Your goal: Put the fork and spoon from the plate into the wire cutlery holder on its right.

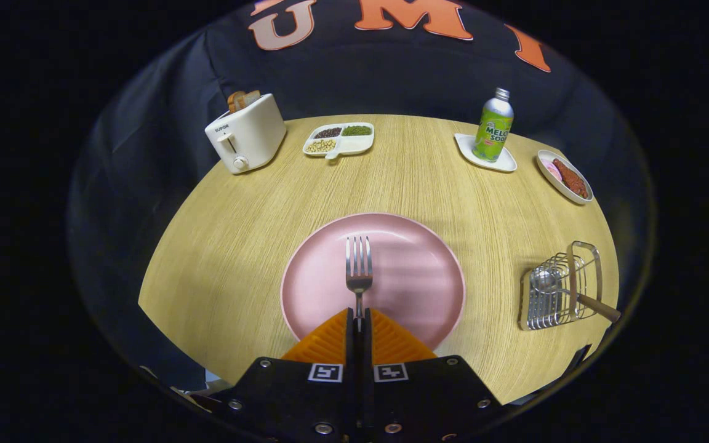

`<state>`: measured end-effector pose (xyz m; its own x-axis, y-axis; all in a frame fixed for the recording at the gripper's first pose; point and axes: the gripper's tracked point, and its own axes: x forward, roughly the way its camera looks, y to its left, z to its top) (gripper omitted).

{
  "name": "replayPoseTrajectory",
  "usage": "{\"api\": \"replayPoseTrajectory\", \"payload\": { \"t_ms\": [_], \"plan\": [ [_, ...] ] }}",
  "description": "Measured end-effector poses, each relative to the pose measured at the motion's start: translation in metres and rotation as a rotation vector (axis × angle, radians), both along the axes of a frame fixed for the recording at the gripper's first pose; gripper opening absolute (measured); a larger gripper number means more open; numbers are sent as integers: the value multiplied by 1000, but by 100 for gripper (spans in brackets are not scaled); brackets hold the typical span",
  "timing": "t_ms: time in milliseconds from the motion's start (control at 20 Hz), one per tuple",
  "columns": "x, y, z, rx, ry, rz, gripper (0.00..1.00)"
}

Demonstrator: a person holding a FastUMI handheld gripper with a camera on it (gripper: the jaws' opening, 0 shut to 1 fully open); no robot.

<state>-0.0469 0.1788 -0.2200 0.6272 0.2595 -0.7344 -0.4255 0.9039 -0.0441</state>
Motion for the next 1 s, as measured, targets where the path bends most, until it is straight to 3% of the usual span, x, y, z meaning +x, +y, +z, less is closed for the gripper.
{"api": "replayPoseTrajectory", "payload": {
  "t_ms": [550,1000],
  "plan": [
    [3,-87,54,-3,18,-70,4],
    [9,-179,81,-118,47,-151,4]
  ]
}}
